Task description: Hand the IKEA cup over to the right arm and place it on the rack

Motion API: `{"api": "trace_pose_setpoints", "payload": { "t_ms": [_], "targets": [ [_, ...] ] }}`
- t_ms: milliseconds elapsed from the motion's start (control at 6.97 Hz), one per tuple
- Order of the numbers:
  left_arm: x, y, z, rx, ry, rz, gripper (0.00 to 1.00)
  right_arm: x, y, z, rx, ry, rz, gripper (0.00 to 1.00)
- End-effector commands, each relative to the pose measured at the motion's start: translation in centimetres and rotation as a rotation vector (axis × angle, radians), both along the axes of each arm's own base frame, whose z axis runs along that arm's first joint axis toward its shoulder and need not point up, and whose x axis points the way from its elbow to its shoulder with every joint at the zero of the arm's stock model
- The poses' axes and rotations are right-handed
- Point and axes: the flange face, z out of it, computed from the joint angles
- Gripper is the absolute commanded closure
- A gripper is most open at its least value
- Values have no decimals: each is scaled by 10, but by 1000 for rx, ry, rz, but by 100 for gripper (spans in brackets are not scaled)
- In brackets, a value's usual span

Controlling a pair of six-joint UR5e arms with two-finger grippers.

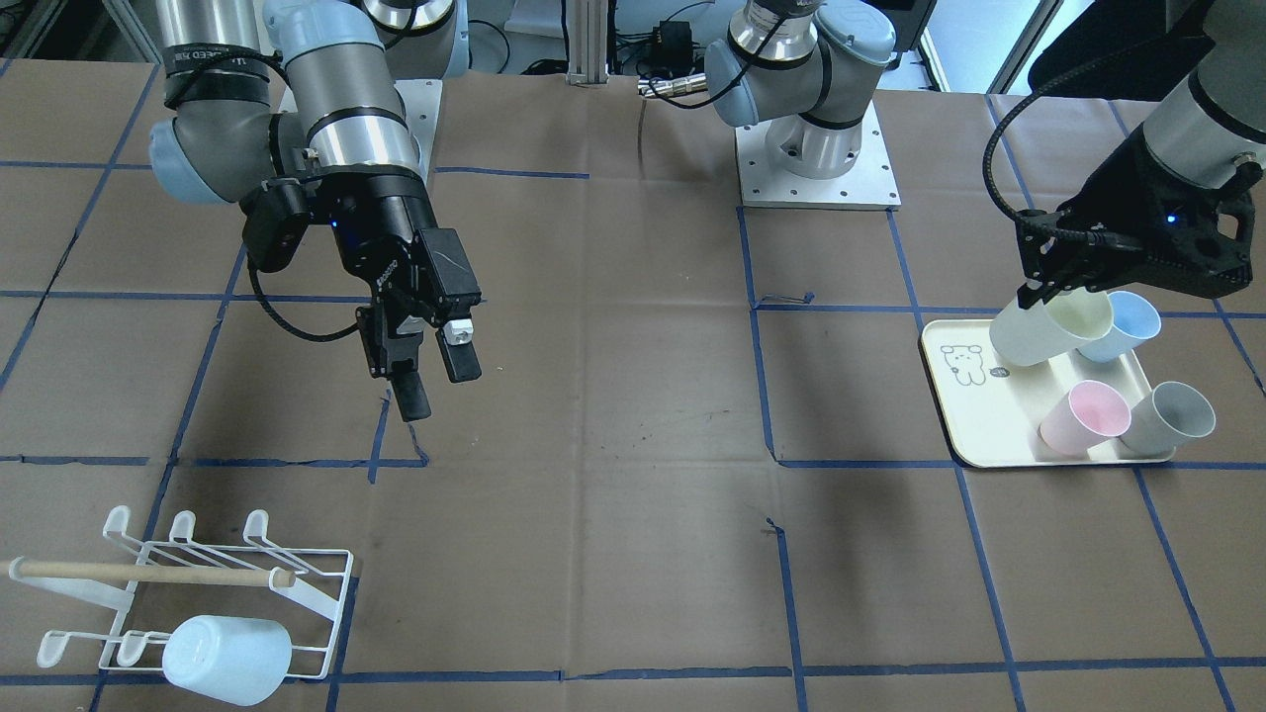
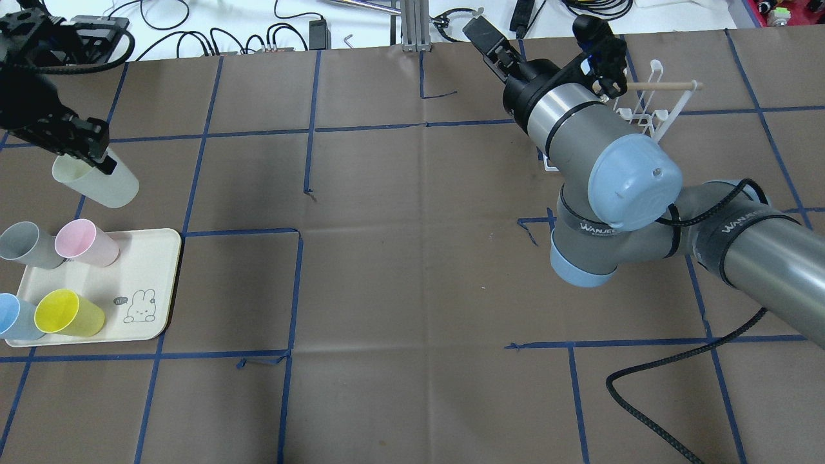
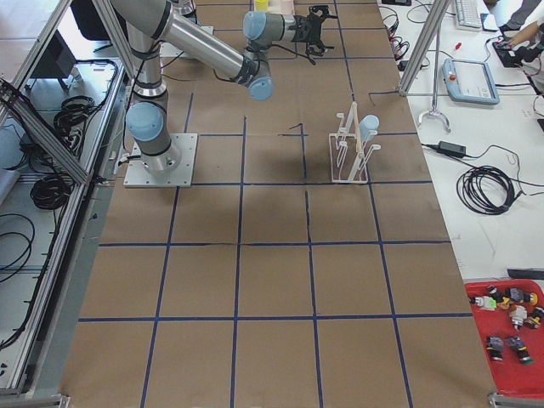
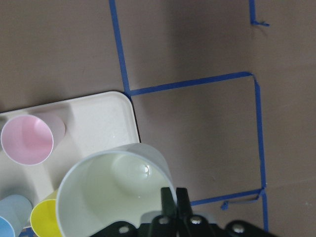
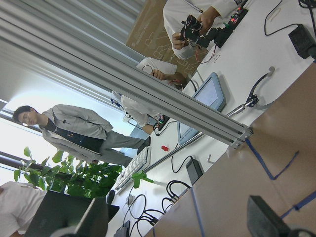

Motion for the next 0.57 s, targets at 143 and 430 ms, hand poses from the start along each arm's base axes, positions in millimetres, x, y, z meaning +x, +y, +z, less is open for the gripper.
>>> {"api": "trace_pose_setpoints", "payload": {
  "t_ms": [143,430],
  "targets": [
    [-111,-45,-2,-175,153,-2,100,2,33,-23,103,-403,-95,0],
    [-152,-47,10,-343,307,-81,100,0,46,-34,187,-594,-149,0]
  ]
}}
